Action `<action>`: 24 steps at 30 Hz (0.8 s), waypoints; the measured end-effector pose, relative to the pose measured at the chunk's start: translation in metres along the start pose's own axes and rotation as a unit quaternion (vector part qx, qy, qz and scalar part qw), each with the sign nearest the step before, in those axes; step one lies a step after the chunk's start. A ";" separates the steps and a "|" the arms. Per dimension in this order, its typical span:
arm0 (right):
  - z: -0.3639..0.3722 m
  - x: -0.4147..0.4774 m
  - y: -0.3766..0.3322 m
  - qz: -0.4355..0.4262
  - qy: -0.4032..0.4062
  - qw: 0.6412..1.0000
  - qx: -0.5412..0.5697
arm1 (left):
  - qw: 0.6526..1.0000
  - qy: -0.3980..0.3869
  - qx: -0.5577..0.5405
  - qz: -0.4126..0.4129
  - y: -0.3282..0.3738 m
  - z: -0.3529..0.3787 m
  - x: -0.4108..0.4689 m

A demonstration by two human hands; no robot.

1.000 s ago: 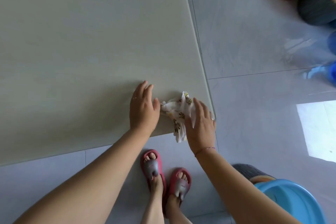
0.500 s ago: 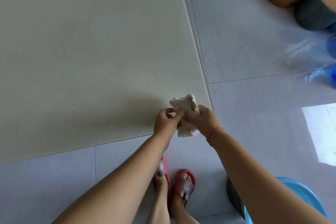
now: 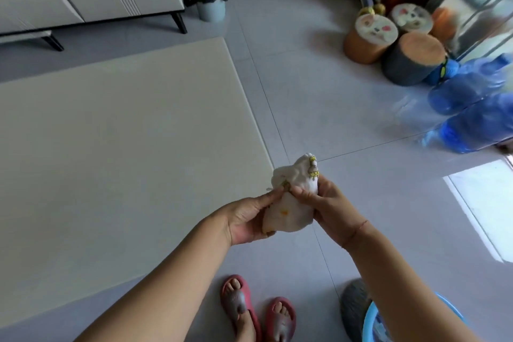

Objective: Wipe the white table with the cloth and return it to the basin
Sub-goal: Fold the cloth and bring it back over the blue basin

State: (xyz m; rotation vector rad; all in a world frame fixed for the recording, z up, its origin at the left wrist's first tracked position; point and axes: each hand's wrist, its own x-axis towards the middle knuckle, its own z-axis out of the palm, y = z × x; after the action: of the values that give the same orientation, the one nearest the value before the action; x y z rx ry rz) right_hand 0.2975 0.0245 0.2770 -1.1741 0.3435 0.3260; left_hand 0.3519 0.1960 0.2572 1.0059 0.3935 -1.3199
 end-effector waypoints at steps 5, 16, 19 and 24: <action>-0.032 -0.034 -0.015 -0.034 0.097 0.994 0.022 | 0.994 0.043 0.013 0.097 0.010 0.046 0.014; -0.079 -0.108 0.035 -0.051 0.406 0.902 0.135 | 0.976 0.046 0.198 0.081 -0.020 0.111 0.081; -0.088 -0.128 0.054 -0.068 0.457 0.871 0.168 | 0.961 0.025 0.265 0.069 -0.036 0.128 0.095; -0.109 -0.170 0.094 -0.072 0.547 0.810 0.198 | 0.941 0.004 0.338 0.024 -0.085 0.162 0.125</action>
State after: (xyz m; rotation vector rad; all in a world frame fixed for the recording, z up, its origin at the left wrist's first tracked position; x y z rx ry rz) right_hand 0.0940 -0.0564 0.2329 -0.8518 1.2580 -0.5977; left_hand 0.2590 -0.0017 0.2201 1.5763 -0.1007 -1.4369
